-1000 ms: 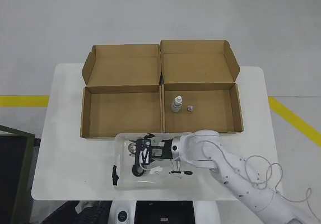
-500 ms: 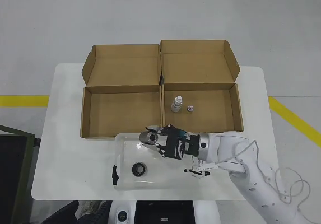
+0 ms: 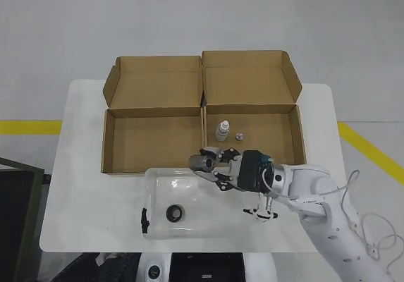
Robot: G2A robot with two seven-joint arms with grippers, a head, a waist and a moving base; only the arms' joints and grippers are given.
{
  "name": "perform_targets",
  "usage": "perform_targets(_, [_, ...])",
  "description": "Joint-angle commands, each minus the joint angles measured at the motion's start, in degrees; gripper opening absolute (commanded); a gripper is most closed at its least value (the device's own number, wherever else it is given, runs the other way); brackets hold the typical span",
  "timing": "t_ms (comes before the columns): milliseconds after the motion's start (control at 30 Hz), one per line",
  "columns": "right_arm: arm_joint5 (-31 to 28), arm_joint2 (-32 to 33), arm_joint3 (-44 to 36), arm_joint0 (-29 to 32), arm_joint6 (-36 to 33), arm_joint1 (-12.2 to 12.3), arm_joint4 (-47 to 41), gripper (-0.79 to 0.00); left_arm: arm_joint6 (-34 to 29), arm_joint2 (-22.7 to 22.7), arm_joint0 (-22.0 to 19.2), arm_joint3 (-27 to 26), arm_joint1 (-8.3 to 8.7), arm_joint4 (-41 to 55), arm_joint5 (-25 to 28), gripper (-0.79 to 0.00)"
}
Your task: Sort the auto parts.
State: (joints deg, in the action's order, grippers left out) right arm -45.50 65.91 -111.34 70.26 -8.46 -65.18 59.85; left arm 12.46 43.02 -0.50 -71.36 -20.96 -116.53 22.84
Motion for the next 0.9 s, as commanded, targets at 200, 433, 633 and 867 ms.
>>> perform_targets(200, [0.8, 0.8, -0.3, 0.3, 2.0, 0.1, -0.5, -0.785, 0.0, 0.0, 0.0, 0.0, 0.00, 0.0, 0.0, 0.000])
perform_targets(433, [1.2, 0.3, 0.2, -0.8, 1.8, 0.0, -0.5, -0.785, 0.0, 0.0, 0.0, 0.0, 0.00, 0.0, 0.0, 0.000])
perform_targets(633, [1.8, -0.5, 1.2, -1.7, 1.6, -0.1, -0.5, -0.785, 0.0, 0.0, 0.0, 0.0, 0.00, 0.0, 0.0, 0.000])
perform_targets(867, [4.5, -2.4, 2.9, -3.9, -0.4, -0.5, 1.1, -0.785, 0.0, 0.0, 0.0, 0.0, 0.00, 0.0, 0.0, 0.000])
